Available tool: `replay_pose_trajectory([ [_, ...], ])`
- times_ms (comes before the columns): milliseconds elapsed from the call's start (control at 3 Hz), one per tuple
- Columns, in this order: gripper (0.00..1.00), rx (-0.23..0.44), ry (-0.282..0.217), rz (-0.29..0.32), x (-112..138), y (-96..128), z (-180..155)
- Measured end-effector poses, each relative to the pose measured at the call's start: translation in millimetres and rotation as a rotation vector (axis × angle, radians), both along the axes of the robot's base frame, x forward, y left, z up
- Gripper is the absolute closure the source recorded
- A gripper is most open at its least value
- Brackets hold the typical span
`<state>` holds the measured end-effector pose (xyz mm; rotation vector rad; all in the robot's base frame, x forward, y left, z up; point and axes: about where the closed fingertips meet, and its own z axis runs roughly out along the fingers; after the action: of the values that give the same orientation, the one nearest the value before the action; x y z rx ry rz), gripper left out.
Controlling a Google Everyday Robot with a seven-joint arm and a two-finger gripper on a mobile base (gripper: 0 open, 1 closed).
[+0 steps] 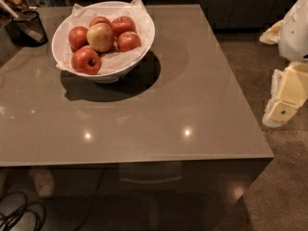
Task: Pick apple from white bowl
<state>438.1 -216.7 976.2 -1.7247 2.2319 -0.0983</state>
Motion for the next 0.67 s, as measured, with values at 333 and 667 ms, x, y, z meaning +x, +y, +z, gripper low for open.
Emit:
replay_pose_trajectory([
  [333,0.0,0.0,0.0,0.0,0,0,0],
  [667,0.0,0.042,0.009,-0.009,22,13,12],
])
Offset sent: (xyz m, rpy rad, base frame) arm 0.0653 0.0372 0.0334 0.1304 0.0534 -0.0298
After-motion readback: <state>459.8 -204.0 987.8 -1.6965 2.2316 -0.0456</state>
